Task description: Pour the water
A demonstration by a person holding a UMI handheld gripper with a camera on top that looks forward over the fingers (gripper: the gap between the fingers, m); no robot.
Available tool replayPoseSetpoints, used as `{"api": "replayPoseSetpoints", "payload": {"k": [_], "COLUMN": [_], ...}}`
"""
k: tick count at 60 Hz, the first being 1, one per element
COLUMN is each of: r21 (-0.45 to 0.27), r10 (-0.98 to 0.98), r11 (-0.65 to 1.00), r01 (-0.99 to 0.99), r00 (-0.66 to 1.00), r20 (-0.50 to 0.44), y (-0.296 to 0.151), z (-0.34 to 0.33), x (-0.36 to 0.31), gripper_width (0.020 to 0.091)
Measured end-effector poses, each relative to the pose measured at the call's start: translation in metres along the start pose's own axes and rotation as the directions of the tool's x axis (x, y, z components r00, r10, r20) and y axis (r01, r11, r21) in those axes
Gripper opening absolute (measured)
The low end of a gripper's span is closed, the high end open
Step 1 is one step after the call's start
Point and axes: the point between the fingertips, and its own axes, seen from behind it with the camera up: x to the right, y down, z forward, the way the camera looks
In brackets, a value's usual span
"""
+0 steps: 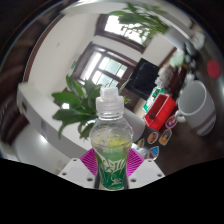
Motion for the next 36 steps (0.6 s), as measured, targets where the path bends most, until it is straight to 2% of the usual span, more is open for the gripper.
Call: {"api": "replayPoseSetpoints", "payload": {"k": [7,15,28,36], "r21": [0.074,0.131,0.137,0.136], "r10": [0.330,0.575,0.801,0.857], "r11": [0.939,0.793,0.514,0.399], "r01": [-0.335,-0.595,-0.847,-0.907], "r00": [0.941,0.802,0.531,0.421], "r20": [0.073,0.162,0.277,0.297], "y": [-0.029,-0.060,-0.077,-0.071], "z": [0.000,-0.018,-0.039,-0.049], "x": [-0.017,-0.023,-0.026,-0.022], "gripper_width": [0.0329,0.0330,0.0330,0.0330]}}
